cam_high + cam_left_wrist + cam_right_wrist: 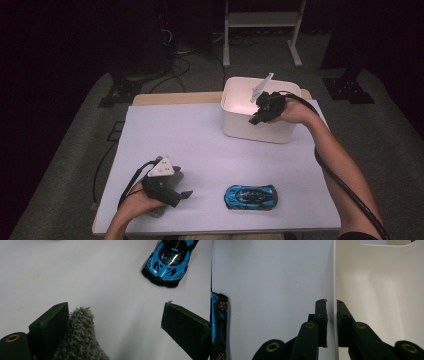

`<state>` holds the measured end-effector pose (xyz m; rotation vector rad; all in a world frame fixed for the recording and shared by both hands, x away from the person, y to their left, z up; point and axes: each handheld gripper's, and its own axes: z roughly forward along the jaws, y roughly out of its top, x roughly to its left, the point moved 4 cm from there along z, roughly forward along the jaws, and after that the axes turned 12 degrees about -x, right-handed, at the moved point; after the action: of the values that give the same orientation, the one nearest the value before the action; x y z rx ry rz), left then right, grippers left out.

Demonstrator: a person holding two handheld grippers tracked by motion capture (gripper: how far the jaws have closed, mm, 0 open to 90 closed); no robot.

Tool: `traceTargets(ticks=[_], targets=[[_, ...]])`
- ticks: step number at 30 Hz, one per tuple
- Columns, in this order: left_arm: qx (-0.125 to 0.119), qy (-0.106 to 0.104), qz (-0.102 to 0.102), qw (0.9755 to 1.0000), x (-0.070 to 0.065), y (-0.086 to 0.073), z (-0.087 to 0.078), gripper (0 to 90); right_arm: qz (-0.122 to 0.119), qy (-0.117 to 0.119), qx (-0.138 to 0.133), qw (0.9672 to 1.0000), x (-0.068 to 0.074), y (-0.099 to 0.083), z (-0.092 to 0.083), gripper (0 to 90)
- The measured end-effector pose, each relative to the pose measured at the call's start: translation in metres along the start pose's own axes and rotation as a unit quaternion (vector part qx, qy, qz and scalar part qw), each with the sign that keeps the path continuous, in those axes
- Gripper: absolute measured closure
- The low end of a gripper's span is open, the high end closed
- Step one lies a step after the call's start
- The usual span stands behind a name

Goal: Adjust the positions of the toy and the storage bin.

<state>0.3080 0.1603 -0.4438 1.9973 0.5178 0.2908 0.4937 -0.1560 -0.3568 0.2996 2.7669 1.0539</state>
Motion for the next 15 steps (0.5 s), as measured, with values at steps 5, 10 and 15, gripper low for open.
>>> traceTargets(ticks=[5, 10, 15], targets=[[-0.006, -0.008, -0.009, 0.9999, 0.000, 0.000, -0.001, 7.6, 0.005, 0.007, 0.002, 1.0000, 0.001, 0.000, 0.000, 82.8], [-0.015, -0.009, -0.014, 0.9997, 0.001, 0.001, -0.003, 7.6, -0.004, 0.012, 0.011, 0.9999, 0.006, 0.001, 0.000, 85.8], [-0.015, -0.012, -0.014, 0.9997, 0.001, 0.002, -0.004, 7.6, -0.010, 0.016, -0.001, 0.9998, 0.011, 0.005, -0.002, 85.4]])
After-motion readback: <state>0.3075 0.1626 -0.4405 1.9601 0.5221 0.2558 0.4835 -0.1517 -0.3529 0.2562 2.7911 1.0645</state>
